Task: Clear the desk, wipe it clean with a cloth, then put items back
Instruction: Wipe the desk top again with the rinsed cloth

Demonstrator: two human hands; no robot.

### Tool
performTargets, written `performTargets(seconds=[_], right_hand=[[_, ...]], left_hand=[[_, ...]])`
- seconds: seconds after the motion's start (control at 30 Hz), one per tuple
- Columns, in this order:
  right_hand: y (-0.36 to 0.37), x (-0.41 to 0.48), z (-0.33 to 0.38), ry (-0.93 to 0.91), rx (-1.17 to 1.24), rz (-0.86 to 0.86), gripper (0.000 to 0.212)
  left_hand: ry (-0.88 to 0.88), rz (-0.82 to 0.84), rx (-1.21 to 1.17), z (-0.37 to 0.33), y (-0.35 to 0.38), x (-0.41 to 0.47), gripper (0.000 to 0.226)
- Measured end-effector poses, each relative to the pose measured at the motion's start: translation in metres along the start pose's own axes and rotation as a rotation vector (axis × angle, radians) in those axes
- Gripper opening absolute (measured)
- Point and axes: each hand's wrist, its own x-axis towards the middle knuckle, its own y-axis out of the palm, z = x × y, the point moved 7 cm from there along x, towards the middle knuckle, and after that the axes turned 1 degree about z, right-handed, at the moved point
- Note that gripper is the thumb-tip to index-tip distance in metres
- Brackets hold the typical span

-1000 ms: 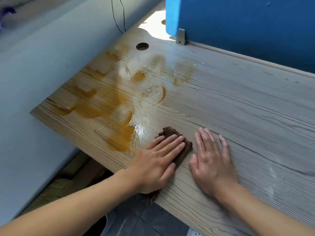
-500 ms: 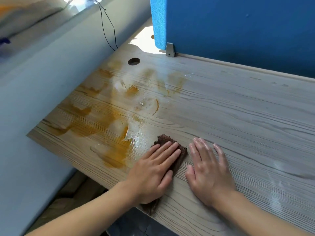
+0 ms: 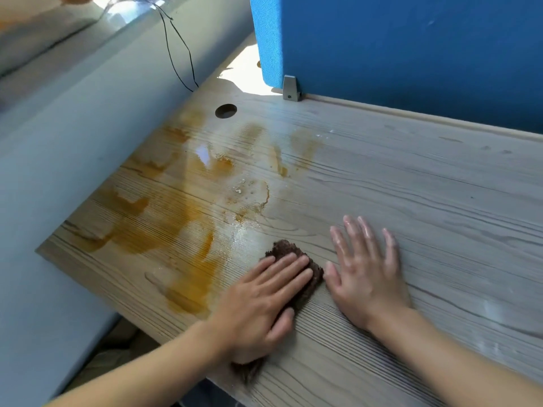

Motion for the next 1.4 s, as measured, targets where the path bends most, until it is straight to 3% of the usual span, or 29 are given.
performTargets(seconds=[0.17, 0.23, 0.33, 0.43, 0.5, 0.63, 0.7, 0.8, 0.9, 0.97, 1.07, 1.13, 1.3, 1.4], right_hand=[[-0.003, -0.001, 0.0, -0.016, 0.022, -0.023, 0.063], [-0.004, -0.002, 0.0, -0.019, 0.034, -0.022, 0.063], [-0.005, -0.001, 0.001, -0.024, 0.041, -0.018, 0.063], [-0.006, -0.001, 0.002, -0.027, 0.045, -0.019, 0.063], [-0.005, 0.0, 0.002, -0.03, 0.047, -0.015, 0.063], [-0.005, 0.0, 0.001, -0.026, 0.029, -0.002, 0.063], [-0.004, -0.001, 0.001, -0.036, 0.022, 0.018, 0.063], [-0.004, -0.001, 0.001, -0.031, 0.015, 0.029, 0.063], [-0.004, -0.001, 0.001, -0.019, 0.006, 0.045, 0.063], [-0.003, 0.0, 0.0, -0.012, -0.003, 0.045, 0.063], [-0.002, 0.001, 0.0, 0.001, -0.009, 0.055, 0.064], [-0.001, 0.002, 0.0, 0.003, -0.014, 0.056, 0.064], [-0.001, 0.004, -0.003, 0.014, -0.014, 0.053, 0.065], [-0.003, 0.003, 0.0, 0.012, 0.005, 0.041, 0.064]], left_hand=[[-0.414, -0.097, 0.02, 0.062, -0.017, 0.063, 0.066], [-0.371, -0.095, 0.027, 0.044, -0.014, 0.052, 0.064], [-0.099, -0.032, 0.036, -0.003, -0.003, 0.011, 0.064], [0.053, 0.011, 0.012, 0.005, -0.005, 0.011, 0.064], [0.0, -0.003, 0.008, 0.028, -0.009, 0.039, 0.064], [-0.357, -0.063, 0.03, 0.07, -0.019, 0.078, 0.064], [-0.277, -0.058, 0.053, 0.051, -0.013, 0.067, 0.063], [0.036, 0.034, 0.038, 0.008, -0.005, 0.029, 0.064], [0.212, 0.061, 0.01, 0.018, -0.007, 0.034, 0.065], [0.166, 0.038, -0.004, 0.044, -0.012, 0.068, 0.065], [-0.106, -0.036, -0.016, 0.089, -0.027, 0.12, 0.066], [-0.153, -0.049, 0.011, 0.091, -0.026, 0.126, 0.066], [0.142, -0.026, 0.008, 0.036, -0.014, 0.066, 0.065], [0.242, 0.023, -0.035, 0.043, -0.014, 0.074, 0.065]])
